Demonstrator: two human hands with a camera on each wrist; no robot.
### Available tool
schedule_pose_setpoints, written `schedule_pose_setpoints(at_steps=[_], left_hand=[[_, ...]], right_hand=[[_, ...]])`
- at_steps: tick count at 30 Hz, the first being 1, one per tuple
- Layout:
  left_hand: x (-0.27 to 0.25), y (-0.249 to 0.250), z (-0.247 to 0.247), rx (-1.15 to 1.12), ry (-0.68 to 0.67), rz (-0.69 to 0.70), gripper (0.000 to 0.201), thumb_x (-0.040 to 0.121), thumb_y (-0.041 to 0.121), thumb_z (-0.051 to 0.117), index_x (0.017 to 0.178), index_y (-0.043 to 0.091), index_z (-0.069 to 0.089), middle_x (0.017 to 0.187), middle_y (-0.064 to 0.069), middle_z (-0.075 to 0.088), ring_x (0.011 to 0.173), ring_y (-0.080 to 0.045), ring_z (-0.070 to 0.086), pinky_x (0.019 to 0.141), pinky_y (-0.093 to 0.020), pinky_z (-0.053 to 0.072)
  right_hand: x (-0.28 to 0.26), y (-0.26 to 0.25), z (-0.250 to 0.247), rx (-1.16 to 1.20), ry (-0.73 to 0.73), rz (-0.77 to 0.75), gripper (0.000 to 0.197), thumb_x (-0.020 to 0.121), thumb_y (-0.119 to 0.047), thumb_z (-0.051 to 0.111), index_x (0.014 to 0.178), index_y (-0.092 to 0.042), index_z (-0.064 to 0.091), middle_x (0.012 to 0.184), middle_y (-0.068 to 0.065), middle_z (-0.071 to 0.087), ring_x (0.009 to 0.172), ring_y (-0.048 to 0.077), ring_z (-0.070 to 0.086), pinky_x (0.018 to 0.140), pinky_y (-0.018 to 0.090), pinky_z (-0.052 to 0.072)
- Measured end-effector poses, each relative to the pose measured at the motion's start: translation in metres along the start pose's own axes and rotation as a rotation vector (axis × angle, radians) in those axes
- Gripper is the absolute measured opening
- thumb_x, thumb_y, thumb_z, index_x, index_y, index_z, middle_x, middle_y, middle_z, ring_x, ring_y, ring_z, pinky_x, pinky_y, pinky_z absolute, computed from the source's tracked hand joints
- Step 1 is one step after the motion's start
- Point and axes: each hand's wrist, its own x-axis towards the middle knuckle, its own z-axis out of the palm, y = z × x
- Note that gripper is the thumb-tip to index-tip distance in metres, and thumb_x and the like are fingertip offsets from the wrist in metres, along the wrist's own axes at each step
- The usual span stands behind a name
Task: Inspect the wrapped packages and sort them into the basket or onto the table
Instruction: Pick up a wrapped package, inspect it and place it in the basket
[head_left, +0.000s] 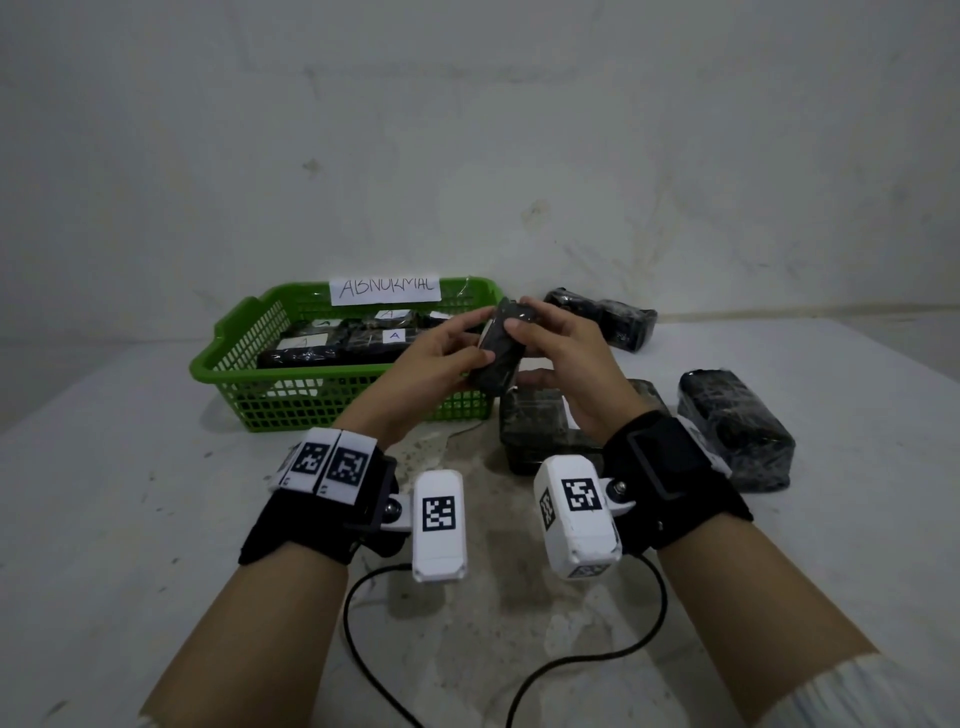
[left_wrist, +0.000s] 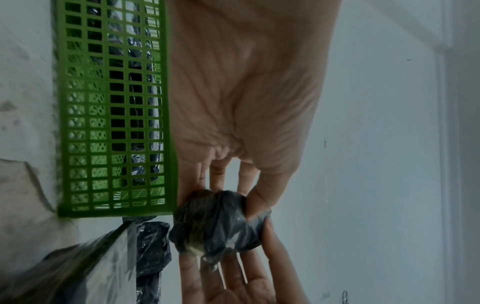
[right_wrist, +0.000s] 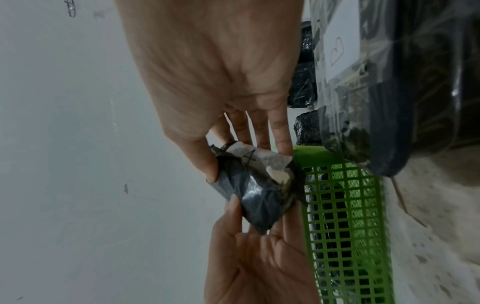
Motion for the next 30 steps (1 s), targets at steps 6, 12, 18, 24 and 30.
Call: schedule_pose_setpoints(at_steps=[6,12,18,24,30], left_hand=[[0.001,-0.002,-0.002,0.004,-0.025,-0.001,0.053,0.094,-0.001,0.047,0.14,0.024,0.042,0.114,-0.009,0.062,0.106,-0.016,0.063,0.092,-0.027,0.05],[0.001,-0.005,-0.005,0.159,-0.02,0.039,0.071,0.085,-0.009,0.058,0.142,0.029,0.039,0.119,0.0,0.056,0.11,-0.015,0.057,0.088,-0.023,0.049],[0.001,-0.01,-0.006,0.132,0.07,0.203,0.048,0.075,-0.015,0.062,0.096,0.028,0.062,0.111,-0.006,0.062,0.108,-0.021,0.057,0.082,-0.03,0.051],[0.002,-0.01,-0.007,0.073,0.062,0.22,0.044,0.075,-0.019,0.059,0.093,0.021,0.061,0.112,-0.014,0.062,0.108,-0.027,0.057,0.073,-0.025,0.052],[0.002,-0.011,-0.007,0.037,0.069,0.206,0.046,0.075,-0.02,0.057,0.094,0.022,0.059,0.108,-0.008,0.062,0.105,-0.023,0.057,0.065,-0.02,0.051]], right_hand=[[0.001,0.001,-0.001,-0.032,-0.004,0.024,0.046,0.086,-0.004,0.066,0.132,-0.009,0.056,0.117,0.01,0.068,0.101,0.02,0.067,0.063,0.024,0.054],[0.0,0.0,-0.001,0.001,-0.028,0.025,0.047,0.088,-0.013,0.066,0.131,-0.026,0.05,0.119,0.0,0.062,0.106,0.013,0.063,0.076,0.032,0.057],[-0.004,-0.005,0.004,-0.056,-0.145,0.067,0.039,0.097,-0.025,0.053,0.135,-0.022,0.052,0.128,0.0,0.061,0.122,0.016,0.053,0.099,0.043,0.045],[-0.007,-0.005,0.007,0.016,-0.217,0.088,0.037,0.097,-0.013,0.048,0.134,-0.017,0.053,0.123,0.004,0.061,0.114,0.02,0.057,0.1,0.043,0.046],[-0.007,-0.006,0.011,-0.05,-0.165,0.019,0.038,0.096,-0.006,0.051,0.133,-0.01,0.054,0.113,0.001,0.064,0.106,0.013,0.062,0.093,0.035,0.054]])
